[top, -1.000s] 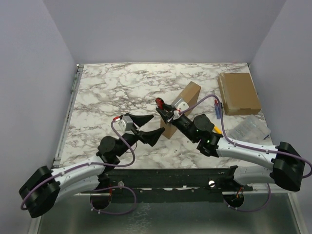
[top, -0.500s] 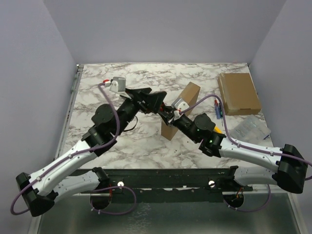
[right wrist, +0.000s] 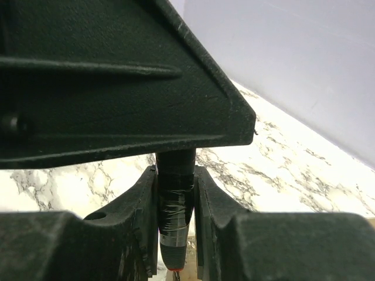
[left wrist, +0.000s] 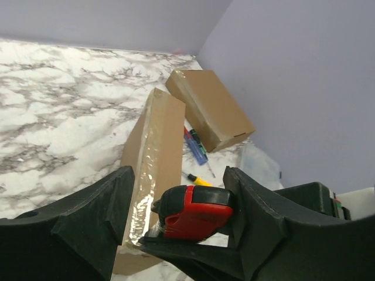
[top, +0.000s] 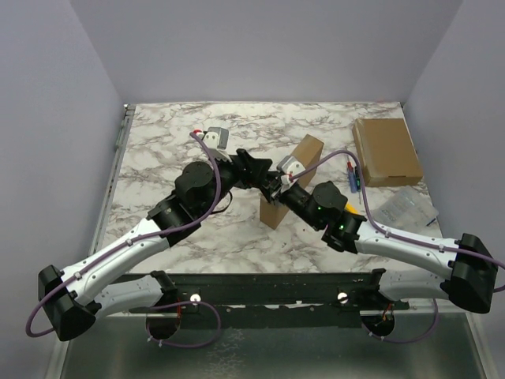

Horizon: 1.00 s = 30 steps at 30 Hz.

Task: Unpack the express box
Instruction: Cut the express box at the center of the board.

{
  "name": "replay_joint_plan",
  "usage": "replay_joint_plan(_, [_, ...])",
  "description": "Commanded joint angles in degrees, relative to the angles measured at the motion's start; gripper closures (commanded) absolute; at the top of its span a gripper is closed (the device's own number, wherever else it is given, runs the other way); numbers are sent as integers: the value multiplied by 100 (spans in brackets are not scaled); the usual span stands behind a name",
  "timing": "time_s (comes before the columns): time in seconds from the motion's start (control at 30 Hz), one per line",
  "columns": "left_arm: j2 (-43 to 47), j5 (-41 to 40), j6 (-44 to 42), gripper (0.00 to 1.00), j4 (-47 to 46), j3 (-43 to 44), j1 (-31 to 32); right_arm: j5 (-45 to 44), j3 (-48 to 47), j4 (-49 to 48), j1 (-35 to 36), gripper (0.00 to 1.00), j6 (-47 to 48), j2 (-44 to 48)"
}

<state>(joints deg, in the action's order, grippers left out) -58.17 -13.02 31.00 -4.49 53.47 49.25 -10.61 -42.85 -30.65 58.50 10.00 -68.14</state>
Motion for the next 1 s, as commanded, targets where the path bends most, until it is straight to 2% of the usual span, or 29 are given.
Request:
replay_joint_plan(0.0, [-69, -287, -455, 39, 50, -3, 10, 64, -258, 11, -5, 99, -182, -11])
replay_joint_plan(0.13, [-319, -34, -602, 64, 88, 239, 6, -58, -248, 83, -5, 98, -342, 22])
replay_joint_plan(0.23, [-415, 191, -745, 84, 89, 378, 5, -183, -501, 605, -5, 93, -513, -69])
replay_joint_plan(0.3, [-450, 330, -843, 95, 89, 482, 10, -308, -674, 932, -5, 86, -740, -153])
replay_joint_plan(0.33, [-464, 412, -884, 99, 91, 521, 12, -383, -728, 1051, -5, 79, -852, -190])
replay_joint_plan(0.4, [-482, 571, -903, 100, 80, 593, 14, -473, -864, 1284, -5, 67, -1058, -283])
replay_joint_plan(0.6, [-464, 803, -953, 100, 80, 623, 26, -673, -994, 1392, -5, 47, -1325, -404])
replay_joint_plan(0.83, [-456, 1082, -825, 100, 71, 594, 23, -950, -1002, 764, -5, 45, -1180, -732])
replay_joint_plan(0.97, [-419, 1189, -709, 100, 55, 569, 28, -1182, -996, 389, -4, 47, -1125, -955])
